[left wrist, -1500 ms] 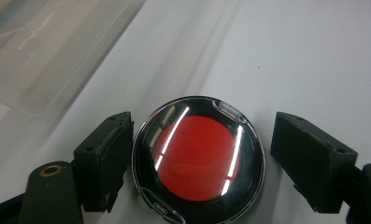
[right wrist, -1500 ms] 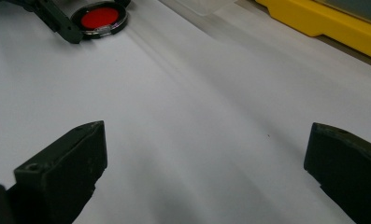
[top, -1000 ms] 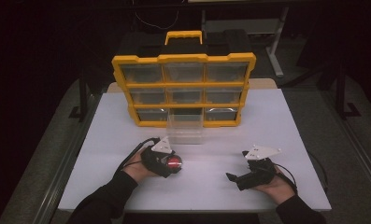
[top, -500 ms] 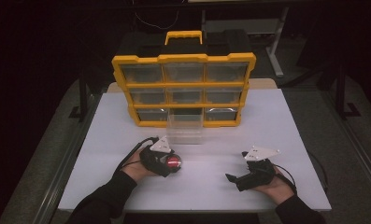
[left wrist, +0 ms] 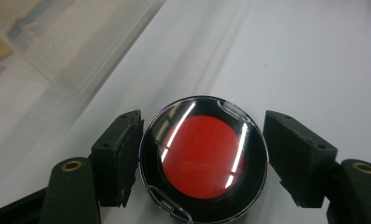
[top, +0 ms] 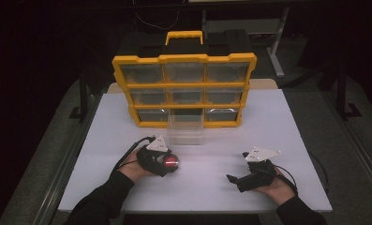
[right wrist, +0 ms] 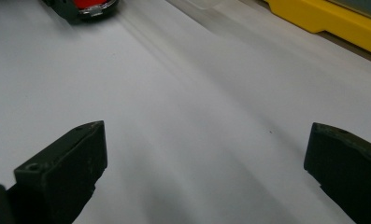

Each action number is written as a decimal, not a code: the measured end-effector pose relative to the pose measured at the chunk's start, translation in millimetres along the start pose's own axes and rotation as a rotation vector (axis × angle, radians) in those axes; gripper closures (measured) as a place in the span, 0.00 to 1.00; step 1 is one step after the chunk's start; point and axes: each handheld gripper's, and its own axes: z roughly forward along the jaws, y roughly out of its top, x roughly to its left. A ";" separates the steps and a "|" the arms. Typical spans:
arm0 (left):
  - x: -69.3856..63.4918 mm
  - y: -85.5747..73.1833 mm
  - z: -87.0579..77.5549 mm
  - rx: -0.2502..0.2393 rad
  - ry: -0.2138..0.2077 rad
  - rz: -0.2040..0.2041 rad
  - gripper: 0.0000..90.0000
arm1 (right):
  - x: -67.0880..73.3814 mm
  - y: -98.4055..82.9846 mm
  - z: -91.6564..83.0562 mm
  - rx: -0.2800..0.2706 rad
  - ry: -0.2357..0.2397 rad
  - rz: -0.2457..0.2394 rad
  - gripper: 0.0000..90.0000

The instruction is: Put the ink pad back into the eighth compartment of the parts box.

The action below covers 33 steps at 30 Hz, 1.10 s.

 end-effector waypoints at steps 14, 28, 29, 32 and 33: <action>5.5 -4.3 -9.6 0.001 0.021 -0.029 0.33 | -0.2 0.1 -0.1 0.000 0.000 0.000 0.00; 12.8 -8.9 -20.8 -0.002 0.057 -0.058 0.33 | -0.2 0.1 0.0 -0.004 0.003 -0.003 0.00; 13.2 -9.2 -21.4 -0.002 0.060 -0.060 0.33 | -0.2 0.1 0.0 -0.004 0.004 -0.003 0.00; 15.1 -10.3 -24.0 -0.006 0.066 -0.065 0.33 | -0.3 0.1 -0.1 -0.004 0.003 -0.001 0.00; 15.7 -10.6 -25.0 -0.008 0.070 -0.068 0.33 | -0.4 0.2 -0.2 -0.005 0.004 -0.001 0.00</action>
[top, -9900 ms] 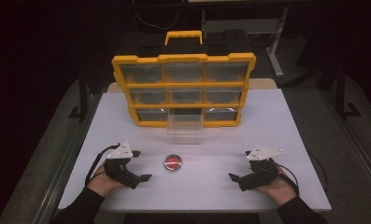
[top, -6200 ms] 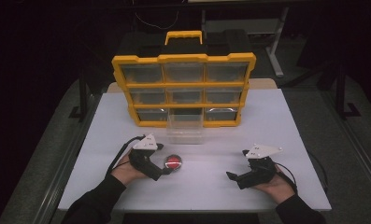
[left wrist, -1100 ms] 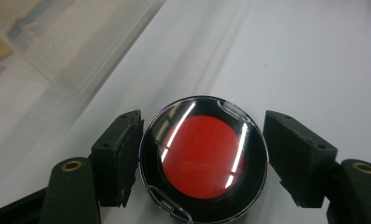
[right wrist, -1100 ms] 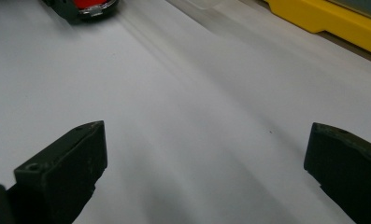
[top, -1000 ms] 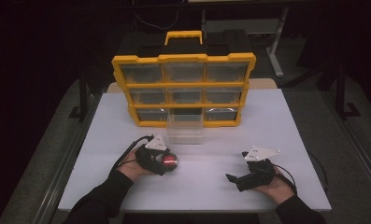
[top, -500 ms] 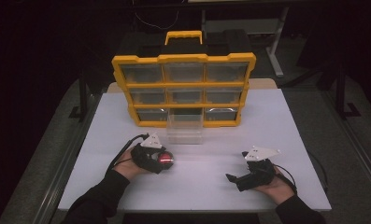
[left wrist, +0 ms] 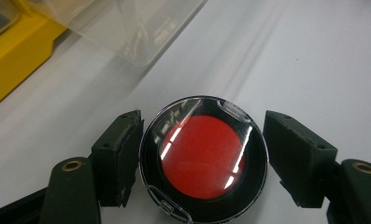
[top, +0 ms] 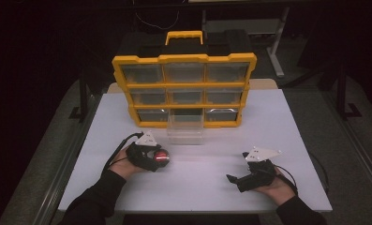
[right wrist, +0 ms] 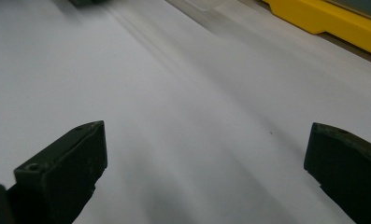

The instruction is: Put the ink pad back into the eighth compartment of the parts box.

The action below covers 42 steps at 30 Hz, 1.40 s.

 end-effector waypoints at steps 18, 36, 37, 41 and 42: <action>6.3 1.8 -8.2 0.000 0.022 -0.006 0.33 | 0.3 0.1 -0.3 -0.001 0.000 0.000 0.00; 10.3 10.8 -20.5 -0.020 0.034 -0.028 0.33 | 0.3 0.1 0.1 -0.001 0.000 -0.004 0.00; 10.3 11.4 -21.2 -0.021 0.034 -0.027 0.33 | 0.3 0.1 0.0 -0.001 0.001 -0.004 0.00; 10.0 13.7 -22.8 -0.025 0.031 -0.021 0.33 | 0.3 0.1 0.0 -0.001 0.000 -0.004 0.00; 10.0 14.3 -23.4 -0.026 0.030 -0.020 0.33 | 0.4 0.2 0.0 -0.001 0.000 -0.003 0.00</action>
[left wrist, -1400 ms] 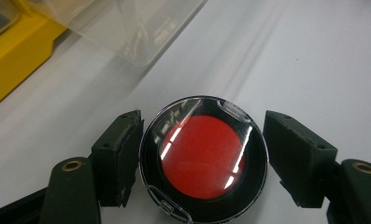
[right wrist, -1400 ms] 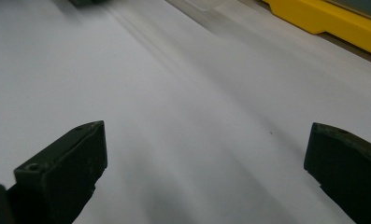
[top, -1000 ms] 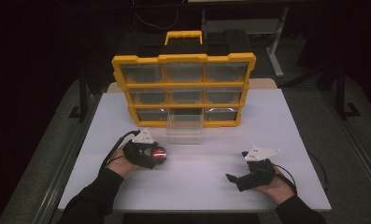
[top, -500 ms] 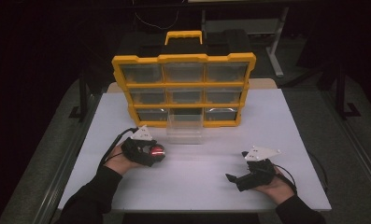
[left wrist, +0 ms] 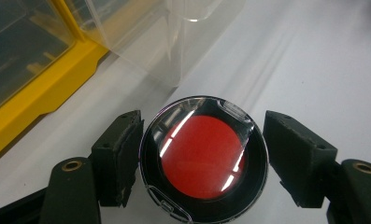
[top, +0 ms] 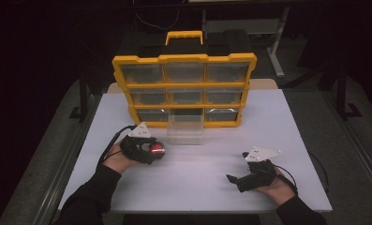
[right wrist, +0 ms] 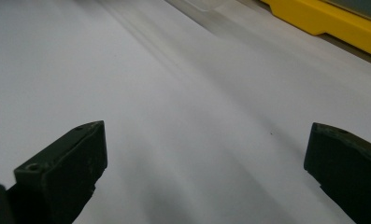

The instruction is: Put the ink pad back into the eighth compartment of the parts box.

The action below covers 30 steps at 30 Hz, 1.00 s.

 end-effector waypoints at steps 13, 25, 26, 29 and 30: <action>0.2 9.2 -5.2 0.004 -0.014 0.020 0.33 | -0.1 0.0 0.0 0.001 0.000 0.001 0.00; 2.1 18.0 -12.8 -0.004 -0.014 0.018 0.33 | -0.4 0.0 -0.1 -0.001 -0.002 0.002 0.00; 2.4 18.9 -13.6 -0.005 -0.012 0.021 0.33 | -0.4 0.0 -0.1 0.000 -0.002 0.002 0.00; 2.9 21.0 -15.2 -0.012 -0.009 0.018 0.33 | -0.2 0.0 0.0 0.000 -0.002 0.002 0.00; 3.1 21.8 -15.7 -0.014 -0.009 0.016 0.33 | -0.2 0.0 0.0 0.000 -0.002 0.002 0.00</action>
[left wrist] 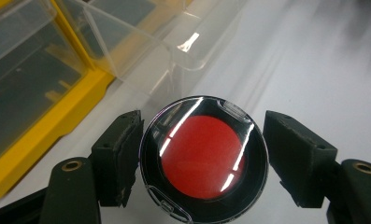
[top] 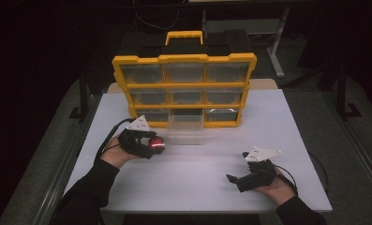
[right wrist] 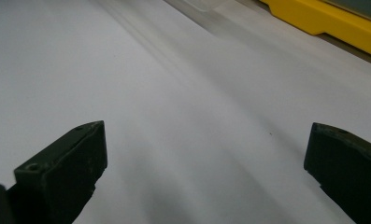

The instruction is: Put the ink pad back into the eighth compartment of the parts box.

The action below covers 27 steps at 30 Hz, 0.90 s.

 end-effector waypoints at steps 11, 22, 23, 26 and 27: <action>2.7 8.4 -4.8 -0.005 0.001 0.004 0.33 | -0.1 0.0 0.4 0.003 -0.001 0.002 0.00; 7.4 22.7 -9.1 -0.012 -0.002 0.009 0.33 | -0.4 -0.1 0.5 0.003 -0.003 0.009 0.00; 8.1 23.9 -9.5 -0.014 -0.001 0.007 0.33 | -0.4 -0.1 0.5 0.004 -0.002 0.010 0.00; 10.5 26.7 -10.3 -0.018 -0.001 0.001 0.33 | -0.5 -0.2 0.6 0.003 -0.002 0.009 0.00; 11.6 27.4 -10.6 -0.016 0.001 0.001 0.33 | -0.5 -0.1 0.6 0.003 -0.003 0.009 0.00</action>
